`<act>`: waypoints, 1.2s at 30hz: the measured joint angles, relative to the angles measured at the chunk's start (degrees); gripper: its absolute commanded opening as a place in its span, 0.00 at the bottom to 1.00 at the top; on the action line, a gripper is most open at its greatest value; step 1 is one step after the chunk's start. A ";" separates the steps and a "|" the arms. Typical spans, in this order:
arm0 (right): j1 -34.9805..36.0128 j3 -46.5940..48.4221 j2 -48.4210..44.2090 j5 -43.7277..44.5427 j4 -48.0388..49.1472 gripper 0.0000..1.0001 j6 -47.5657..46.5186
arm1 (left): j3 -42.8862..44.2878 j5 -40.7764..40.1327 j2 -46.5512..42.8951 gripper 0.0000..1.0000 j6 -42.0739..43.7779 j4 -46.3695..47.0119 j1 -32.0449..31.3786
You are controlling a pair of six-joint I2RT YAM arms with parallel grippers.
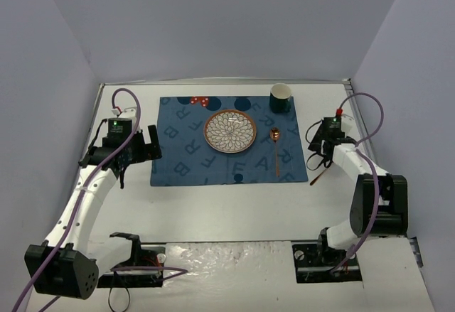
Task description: Set the dinner table for one person
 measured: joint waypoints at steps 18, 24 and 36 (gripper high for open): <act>-9.84 -5.64 2.97 -1.60 4.59 0.33 3.19 | 0.00 0.00 -0.13 0.97 0.00 0.00 0.00; -10.24 -5.99 4.71 -2.00 6.35 0.13 3.42 | 0.00 -0.02 -0.13 0.97 0.00 0.00 0.00; -9.62 -5.95 4.14 -1.80 6.77 0.00 2.77 | 0.00 -0.02 -0.13 0.97 0.00 0.00 0.00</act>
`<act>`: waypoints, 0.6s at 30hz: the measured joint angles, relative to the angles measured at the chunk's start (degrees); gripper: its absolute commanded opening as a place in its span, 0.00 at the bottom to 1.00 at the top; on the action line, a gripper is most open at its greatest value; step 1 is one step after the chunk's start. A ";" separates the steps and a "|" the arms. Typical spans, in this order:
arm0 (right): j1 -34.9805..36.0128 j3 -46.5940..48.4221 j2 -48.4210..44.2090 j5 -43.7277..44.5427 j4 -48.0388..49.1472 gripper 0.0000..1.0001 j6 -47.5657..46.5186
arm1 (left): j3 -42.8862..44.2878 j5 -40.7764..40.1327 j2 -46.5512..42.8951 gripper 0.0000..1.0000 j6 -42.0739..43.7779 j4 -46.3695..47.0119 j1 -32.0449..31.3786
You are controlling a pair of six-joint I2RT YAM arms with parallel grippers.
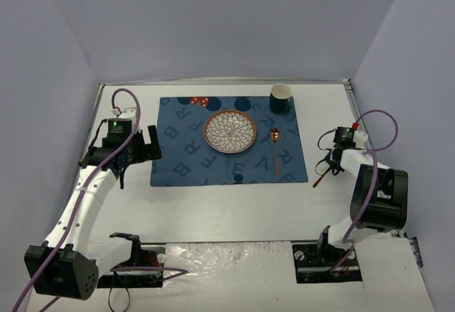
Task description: Set the dinner table for one person
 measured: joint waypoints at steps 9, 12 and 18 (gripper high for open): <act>20.22 14.27 -4.84 4.09 -5.91 0.00 -0.71 | 0.00 -0.16 0.02 0.97 0.01 0.00 0.00; 27.91 21.24 -3.86 5.48 -7.71 0.00 0.25 | 0.00 -0.94 0.02 0.97 0.08 0.00 0.00; 42.00 38.53 6.83 7.57 -13.24 0.00 2.03 | 0.00 -3.99 -0.85 0.97 0.55 -0.45 0.00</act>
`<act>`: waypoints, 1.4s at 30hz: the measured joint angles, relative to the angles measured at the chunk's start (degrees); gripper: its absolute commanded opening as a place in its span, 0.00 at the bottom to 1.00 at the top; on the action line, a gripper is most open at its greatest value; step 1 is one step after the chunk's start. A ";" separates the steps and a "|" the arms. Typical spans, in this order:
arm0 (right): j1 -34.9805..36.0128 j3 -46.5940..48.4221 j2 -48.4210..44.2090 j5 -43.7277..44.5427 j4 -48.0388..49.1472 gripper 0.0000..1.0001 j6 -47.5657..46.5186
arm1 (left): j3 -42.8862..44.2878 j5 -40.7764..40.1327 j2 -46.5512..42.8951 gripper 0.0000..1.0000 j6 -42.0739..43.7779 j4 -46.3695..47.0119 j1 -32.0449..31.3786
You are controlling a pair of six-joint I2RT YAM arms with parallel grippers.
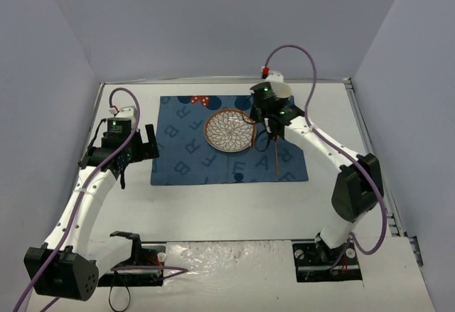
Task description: Set the dinner table for one person
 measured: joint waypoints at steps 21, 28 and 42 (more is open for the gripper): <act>21.96 41.58 42.90 -1.78 -9.53 0.00 4.58 | -4.13 -11.57 -8.68 0.97 0.44 -3.30 -0.04; 21.94 42.45 45.18 -1.76 -10.03 0.00 7.49 | -4.20 -12.65 -8.72 0.97 0.36 -3.40 -0.04; 21.88 42.45 45.31 -1.87 -9.95 0.00 12.06 | -4.20 -12.49 -8.72 0.97 0.36 -3.38 -0.04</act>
